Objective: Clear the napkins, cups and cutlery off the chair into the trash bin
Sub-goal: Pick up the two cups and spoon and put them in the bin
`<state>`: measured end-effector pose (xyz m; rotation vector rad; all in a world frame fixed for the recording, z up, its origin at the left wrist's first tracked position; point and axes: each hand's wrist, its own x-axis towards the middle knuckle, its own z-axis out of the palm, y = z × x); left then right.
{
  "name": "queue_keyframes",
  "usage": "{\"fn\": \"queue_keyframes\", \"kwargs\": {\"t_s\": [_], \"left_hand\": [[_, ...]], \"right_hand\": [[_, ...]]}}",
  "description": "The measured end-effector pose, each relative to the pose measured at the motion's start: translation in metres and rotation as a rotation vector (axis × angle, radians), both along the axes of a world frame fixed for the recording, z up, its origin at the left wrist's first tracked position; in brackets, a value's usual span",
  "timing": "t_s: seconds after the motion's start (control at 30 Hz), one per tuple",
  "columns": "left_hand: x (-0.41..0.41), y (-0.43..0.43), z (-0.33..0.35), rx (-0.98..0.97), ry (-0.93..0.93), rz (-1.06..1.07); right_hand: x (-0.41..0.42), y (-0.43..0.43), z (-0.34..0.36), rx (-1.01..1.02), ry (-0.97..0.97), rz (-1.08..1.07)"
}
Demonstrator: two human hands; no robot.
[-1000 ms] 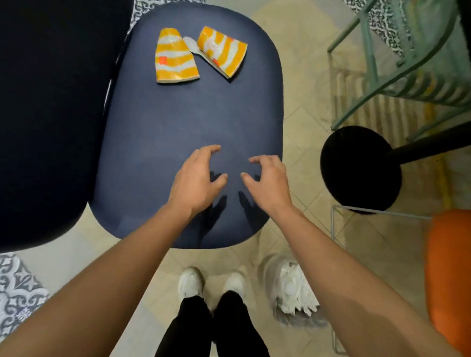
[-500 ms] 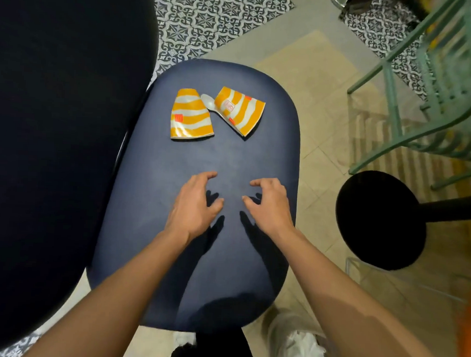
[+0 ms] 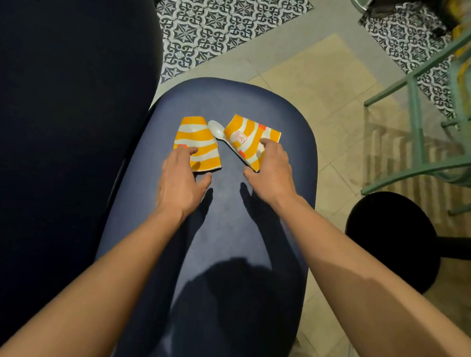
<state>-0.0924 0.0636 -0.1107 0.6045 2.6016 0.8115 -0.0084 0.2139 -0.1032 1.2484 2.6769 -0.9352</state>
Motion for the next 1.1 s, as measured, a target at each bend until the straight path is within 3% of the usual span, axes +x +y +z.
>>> {"fn": "queue_keyframes", "kwargs": {"t_s": [0.13, 0.3, 0.63, 0.9, 1.1], "left_hand": [[-0.026, 0.012, -0.011, -0.024, -0.005, 0.042], [-0.053, 0.021, -0.028, -0.018, -0.074, 0.110], [-0.069, 0.034, -0.043, 0.024, -0.262, 0.187], [-0.064, 0.025, -0.038, 0.087, -0.223, 0.177], [-0.059, 0.012, -0.031, 0.140, -0.403, 0.149]], "right_hand": [[-0.030, 0.022, -0.003, 0.066, -0.034, 0.084], [-0.053, 0.038, -0.020, 0.090, -0.260, 0.184], [-0.049, 0.036, -0.037, 0.192, -0.326, 0.229], [-0.042, 0.040, -0.031, 0.249, -0.220, 0.205], [-0.034, 0.044, -0.014, 0.323, -0.067, 0.089]]}}
